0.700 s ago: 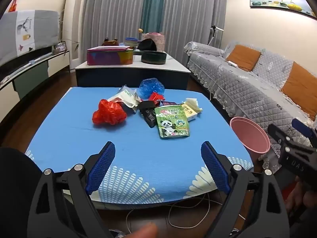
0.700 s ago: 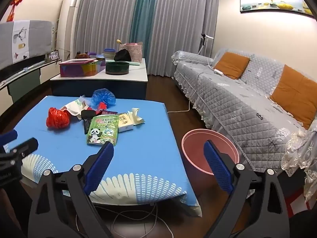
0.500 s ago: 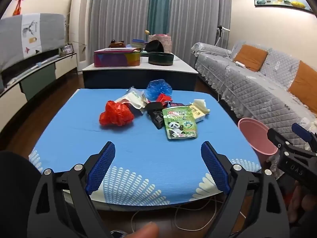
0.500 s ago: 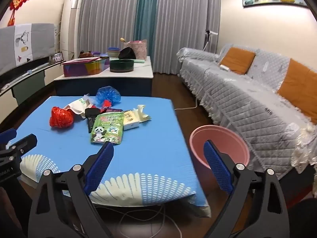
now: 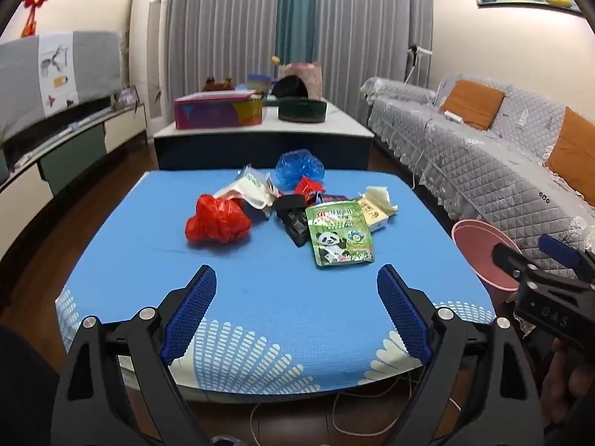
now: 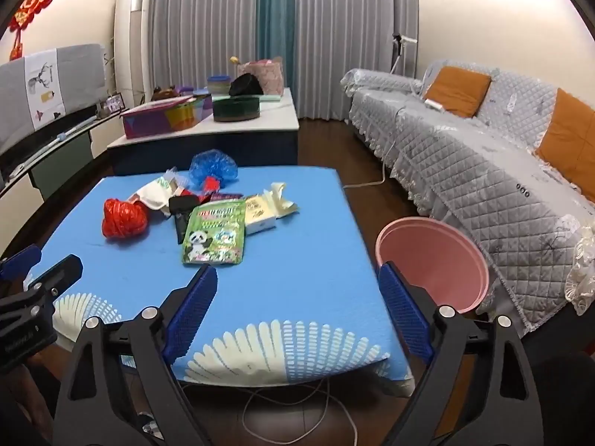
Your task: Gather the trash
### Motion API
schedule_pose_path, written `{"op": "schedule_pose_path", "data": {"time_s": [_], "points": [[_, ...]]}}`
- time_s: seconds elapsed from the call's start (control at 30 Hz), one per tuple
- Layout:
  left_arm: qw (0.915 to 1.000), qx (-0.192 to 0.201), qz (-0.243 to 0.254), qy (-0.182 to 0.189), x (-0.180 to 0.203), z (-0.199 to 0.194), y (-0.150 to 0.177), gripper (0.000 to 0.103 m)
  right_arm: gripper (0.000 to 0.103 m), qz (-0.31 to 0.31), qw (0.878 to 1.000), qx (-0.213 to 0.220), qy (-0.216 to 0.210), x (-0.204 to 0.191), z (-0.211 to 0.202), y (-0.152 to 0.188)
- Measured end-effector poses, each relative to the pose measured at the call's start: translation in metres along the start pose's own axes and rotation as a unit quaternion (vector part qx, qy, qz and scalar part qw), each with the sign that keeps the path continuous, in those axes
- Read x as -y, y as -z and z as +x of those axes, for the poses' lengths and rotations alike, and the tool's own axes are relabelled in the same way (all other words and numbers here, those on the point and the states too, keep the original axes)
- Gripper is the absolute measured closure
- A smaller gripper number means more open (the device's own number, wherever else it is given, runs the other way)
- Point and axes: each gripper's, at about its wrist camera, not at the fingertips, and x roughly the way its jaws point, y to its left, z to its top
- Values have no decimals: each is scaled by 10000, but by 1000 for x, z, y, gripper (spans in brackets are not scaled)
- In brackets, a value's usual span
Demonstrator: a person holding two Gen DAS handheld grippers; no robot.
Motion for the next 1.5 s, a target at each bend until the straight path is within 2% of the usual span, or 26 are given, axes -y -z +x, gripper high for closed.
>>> {"op": "schedule_pose_path", "data": {"time_s": [0.07, 0.27, 0.43, 1.5], "points": [[10000, 15, 54, 7, 0, 2, 11, 18, 17, -20, 10000, -15, 26, -1, 2, 0], [9994, -155, -304, -47, -11, 19, 4, 18, 17, 8, 9999, -125, 107, -2, 5, 4], [9997, -212, -135, 19, -3, 23, 6, 18, 17, -76, 9998, -55, 159, -6, 3, 4], [9996, -182, -227, 19, -8, 18, 5, 18, 17, -88, 9998, -86, 167, -9, 5, 8]]}}
